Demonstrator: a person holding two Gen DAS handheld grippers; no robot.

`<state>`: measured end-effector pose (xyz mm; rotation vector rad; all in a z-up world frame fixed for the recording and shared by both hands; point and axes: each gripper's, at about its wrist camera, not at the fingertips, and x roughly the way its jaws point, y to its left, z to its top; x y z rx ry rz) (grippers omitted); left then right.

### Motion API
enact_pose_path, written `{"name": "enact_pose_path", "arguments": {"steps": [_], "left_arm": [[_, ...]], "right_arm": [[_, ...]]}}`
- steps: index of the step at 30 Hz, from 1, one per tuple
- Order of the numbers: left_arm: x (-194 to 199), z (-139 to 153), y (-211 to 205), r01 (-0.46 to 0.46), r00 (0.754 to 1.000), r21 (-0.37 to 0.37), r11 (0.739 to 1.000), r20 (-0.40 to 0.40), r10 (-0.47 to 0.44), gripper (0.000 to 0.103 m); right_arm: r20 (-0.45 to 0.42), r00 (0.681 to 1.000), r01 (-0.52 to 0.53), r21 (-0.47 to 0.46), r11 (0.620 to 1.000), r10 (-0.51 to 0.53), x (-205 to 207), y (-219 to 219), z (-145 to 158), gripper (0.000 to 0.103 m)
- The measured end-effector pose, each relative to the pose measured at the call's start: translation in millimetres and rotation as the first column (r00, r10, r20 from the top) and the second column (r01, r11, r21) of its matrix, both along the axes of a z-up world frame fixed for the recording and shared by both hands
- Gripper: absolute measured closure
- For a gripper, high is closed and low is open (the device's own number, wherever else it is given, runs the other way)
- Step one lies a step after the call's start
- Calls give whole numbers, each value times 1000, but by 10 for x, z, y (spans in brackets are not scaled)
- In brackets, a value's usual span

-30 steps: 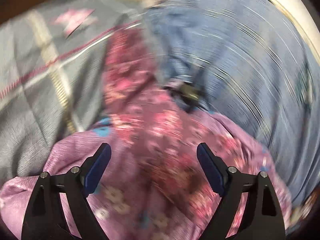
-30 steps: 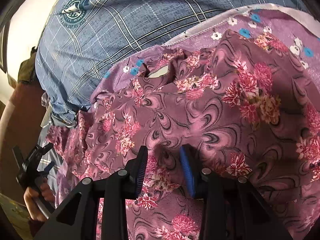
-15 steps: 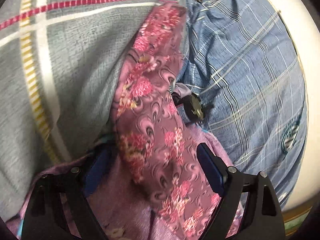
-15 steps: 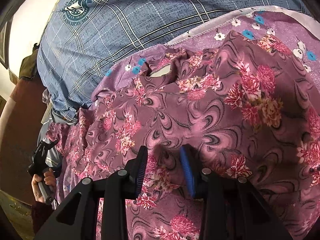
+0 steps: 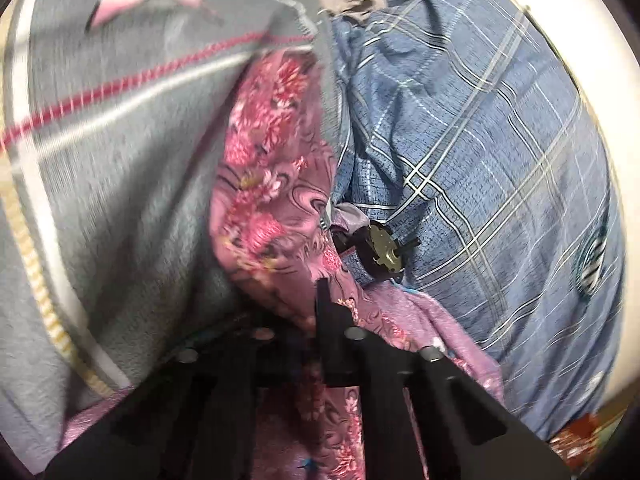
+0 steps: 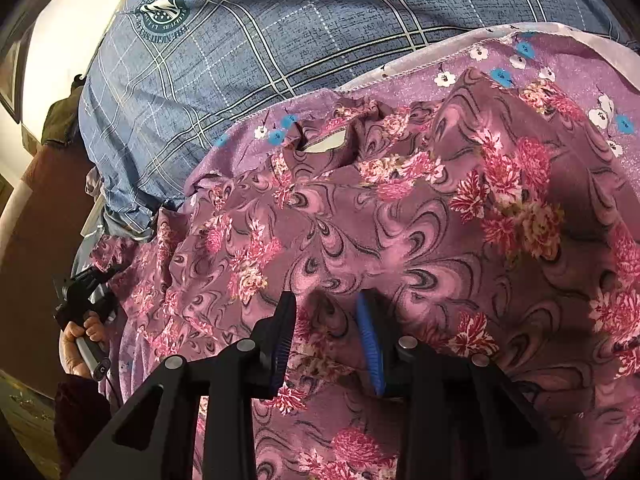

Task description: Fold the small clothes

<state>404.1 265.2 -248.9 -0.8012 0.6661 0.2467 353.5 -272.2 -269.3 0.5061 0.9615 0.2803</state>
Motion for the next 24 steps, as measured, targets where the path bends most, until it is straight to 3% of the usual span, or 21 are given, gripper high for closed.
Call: {"name": "enact_pose_path", "arguments": {"steps": [3,6,8,12,14,15,16,18,19,20,21,22,24], "left_arm": [[-43,288,-184,22,998,114,993,48,-28,101],[-75,665,-550,80,989,252,964,104,-109,101],[-92,881,-857,140,973,302,943,133,-187,101],[-186,1194,-1658,290,914,411,864,149,-377,101],[-254,1255,-2146,386,860,445,808,143,-489,101],[-310,1259,-2482,441,822,473,763,129,-555,101],[-357,1247,-2695,478,796,483,734,115,-594,101],[-447,1133,-3245,585,717,486,650,65,-694,100],[-504,1021,-3550,645,667,481,594,24,-744,98],[-559,861,-3874,719,600,472,510,-51,-799,84],[-599,727,-4094,773,543,460,436,-125,-830,56],[-660,556,-4336,822,485,449,352,-225,-845,47],[-804,351,-4564,852,428,460,251,-335,-840,42]], "right_arm": [[-9,1000,7,12,1000,-7,3,-31,-3,77],[-16,1000,23,51,998,-22,-7,-103,8,77],[-6,999,35,76,996,-34,-24,-166,40,76],[55,995,76,120,990,-83,-86,-360,189,76],[83,989,112,138,984,-124,-119,-502,272,76],[93,984,135,148,980,-149,-138,-590,312,76],[101,978,163,162,973,-181,-158,-706,345,76],[108,967,208,188,960,-231,-191,-899,376,75],[110,960,232,203,951,-258,-209,-1005,392,74],[112,949,264,222,939,-294,-236,-1138,411,73],[113,941,285,235,929,-318,-268,-1235,431,73],[115,932,308,245,919,-343,-298,-1341,456,72],[118,915,347,253,903,-385,-330,-1478,498,69]]}}
